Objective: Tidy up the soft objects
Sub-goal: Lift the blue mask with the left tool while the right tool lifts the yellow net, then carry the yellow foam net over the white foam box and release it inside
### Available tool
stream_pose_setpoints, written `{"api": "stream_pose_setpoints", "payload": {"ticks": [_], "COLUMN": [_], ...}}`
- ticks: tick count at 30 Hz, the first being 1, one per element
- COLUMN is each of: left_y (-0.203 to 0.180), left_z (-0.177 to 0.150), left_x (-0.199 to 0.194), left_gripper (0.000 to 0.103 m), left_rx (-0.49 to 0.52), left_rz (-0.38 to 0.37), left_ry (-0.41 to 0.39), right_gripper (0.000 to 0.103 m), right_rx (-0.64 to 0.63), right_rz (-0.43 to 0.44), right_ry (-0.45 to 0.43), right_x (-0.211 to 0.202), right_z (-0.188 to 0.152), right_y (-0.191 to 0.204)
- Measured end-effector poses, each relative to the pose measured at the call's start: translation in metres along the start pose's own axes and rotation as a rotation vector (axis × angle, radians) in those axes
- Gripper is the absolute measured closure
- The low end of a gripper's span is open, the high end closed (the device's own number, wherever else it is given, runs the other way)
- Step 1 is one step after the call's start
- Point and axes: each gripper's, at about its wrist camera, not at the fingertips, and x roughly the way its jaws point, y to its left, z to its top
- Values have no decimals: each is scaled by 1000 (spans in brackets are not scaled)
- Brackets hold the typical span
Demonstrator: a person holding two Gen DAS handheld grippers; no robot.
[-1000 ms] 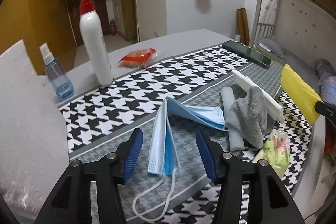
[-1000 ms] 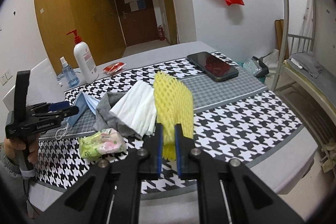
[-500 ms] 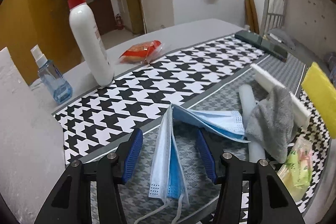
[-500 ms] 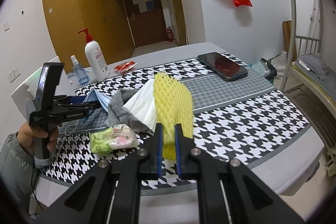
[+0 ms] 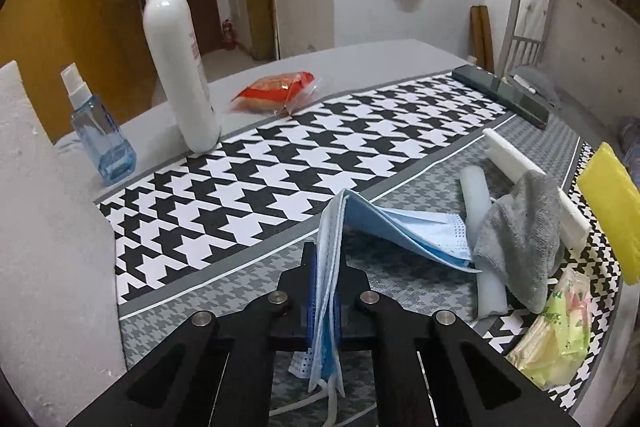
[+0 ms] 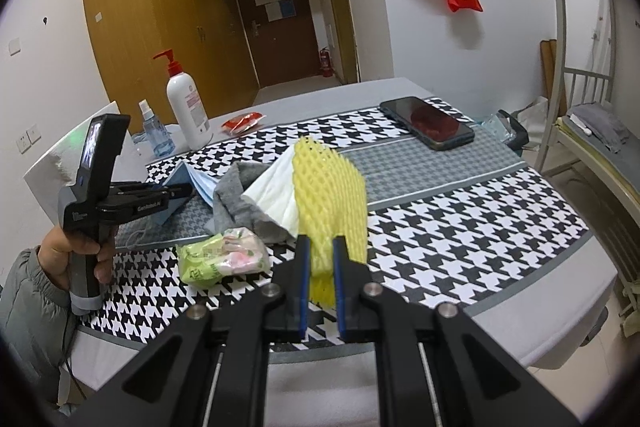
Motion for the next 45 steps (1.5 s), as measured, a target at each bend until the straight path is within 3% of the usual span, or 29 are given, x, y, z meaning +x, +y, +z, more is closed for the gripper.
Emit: {"api": "stream_pose_setpoints", "payload": {"ticks": [20,29,45], "left_y": [1,8,30], "left_z": [1,-22,-71], "left_x": [-115,-172,-246], "left_gripper": [97,97,97], "left_rx": [-32,-55,-84], "left_rz": [15,0,79], "left_ry": [-280,-367,-463], "right_gripper": [90,90,90], "right_rx": [25,7,-49], "right_rz": [-14,19,110], "right_ry": [-92,-124,-198], "right_x": [-39,-54,-78], "right_z": [-3,-5,-7], "right_y": [12,31,83]}}
